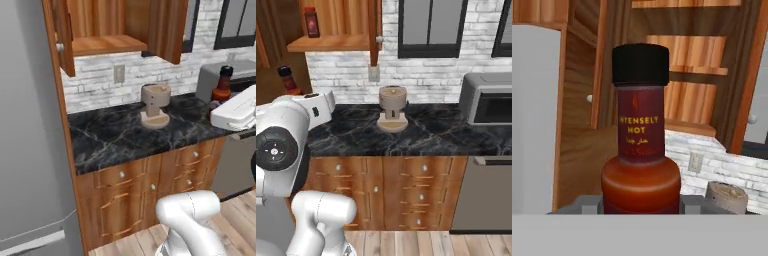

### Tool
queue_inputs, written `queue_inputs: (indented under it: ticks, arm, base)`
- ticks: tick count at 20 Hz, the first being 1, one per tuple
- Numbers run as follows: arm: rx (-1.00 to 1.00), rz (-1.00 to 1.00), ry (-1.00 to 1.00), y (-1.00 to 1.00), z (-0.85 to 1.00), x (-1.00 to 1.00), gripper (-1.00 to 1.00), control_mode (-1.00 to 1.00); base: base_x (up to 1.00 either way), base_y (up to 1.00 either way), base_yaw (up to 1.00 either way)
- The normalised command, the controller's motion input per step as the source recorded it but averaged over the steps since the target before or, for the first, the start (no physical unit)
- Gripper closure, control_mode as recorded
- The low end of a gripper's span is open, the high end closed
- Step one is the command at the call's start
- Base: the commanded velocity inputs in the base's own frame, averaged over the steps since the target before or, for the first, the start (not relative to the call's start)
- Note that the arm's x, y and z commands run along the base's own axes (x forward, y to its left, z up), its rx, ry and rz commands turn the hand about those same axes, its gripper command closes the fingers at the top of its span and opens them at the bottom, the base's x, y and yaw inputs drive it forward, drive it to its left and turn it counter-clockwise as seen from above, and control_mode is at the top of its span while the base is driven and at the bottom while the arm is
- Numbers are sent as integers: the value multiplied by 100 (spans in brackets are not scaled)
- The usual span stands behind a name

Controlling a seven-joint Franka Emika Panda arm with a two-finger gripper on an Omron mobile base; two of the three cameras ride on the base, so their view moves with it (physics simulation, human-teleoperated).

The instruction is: The dining table condiment station is running low on condiment bottle. Refill the condiment station by opening the cabinet and taking the condiment bottle from the cabinet and placing it on the dining table.

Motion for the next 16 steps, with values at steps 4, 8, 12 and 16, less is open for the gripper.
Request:
queue_inputs:
  ticks: [4,8,12,16]
  arm:
    - [0,0,0,0,0,0,100,100]
    - [0,0,0,0,0,0,100,100]
    - [0,0,0,0,0,0,100,100]
    - [0,0,0,0,0,0,100,100]
  base:
    - [-69,0,-56]
    - [-51,0,-66]
    - [-39,0,-78]
    - [-31,0,-89]
